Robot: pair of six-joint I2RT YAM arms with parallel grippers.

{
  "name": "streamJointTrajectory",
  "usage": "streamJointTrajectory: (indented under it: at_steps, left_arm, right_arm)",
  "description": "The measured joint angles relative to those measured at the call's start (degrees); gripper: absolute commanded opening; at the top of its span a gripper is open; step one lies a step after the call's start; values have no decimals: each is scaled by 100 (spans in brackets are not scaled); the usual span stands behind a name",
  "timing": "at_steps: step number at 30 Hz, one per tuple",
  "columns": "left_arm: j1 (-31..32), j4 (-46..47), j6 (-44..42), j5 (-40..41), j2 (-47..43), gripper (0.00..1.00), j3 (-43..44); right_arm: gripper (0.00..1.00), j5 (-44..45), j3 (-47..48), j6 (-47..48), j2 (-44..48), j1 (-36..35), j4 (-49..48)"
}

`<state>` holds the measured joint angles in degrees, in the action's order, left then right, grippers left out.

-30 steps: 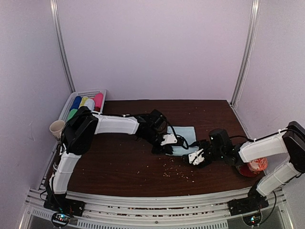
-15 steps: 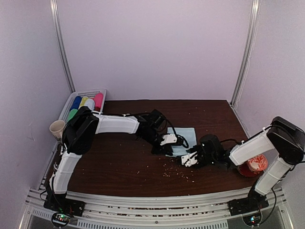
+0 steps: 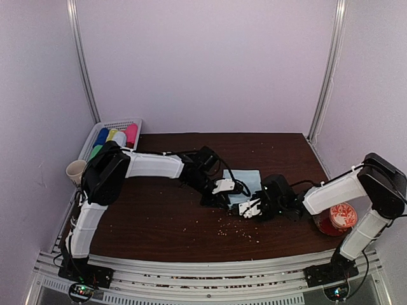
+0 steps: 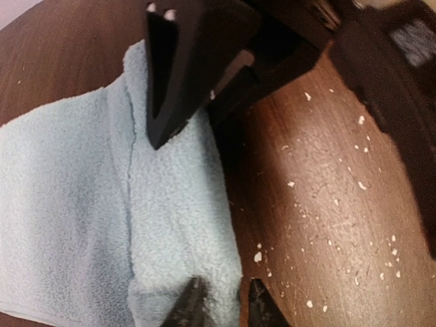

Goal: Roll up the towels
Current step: Roll the towel at the center of the board.

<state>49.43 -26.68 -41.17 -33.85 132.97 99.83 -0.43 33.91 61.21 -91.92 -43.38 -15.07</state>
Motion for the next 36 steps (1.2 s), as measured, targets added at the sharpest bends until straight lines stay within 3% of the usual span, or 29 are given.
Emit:
streamJointTrajectory:
  at_steps: [5,7,21,36]
  left_arm:
    - [0,234,87,136,-431,55,-610]
    - [-4,461,129,251,-750,58,-1032]
    - [68,3375,201,1399,-2579,56,-3840]
    - [721,4677,-575,2747,-2159,53,-3995]
  right_arm:
    - [0,-262,308,-144,-42,46,538]
    - [0,-433,490,-221,-57,96,809]
    - [0,-2006,2205,-763,-857,813,3049]
    - [0,-4070,4166,-616,-2210,1681,5893]
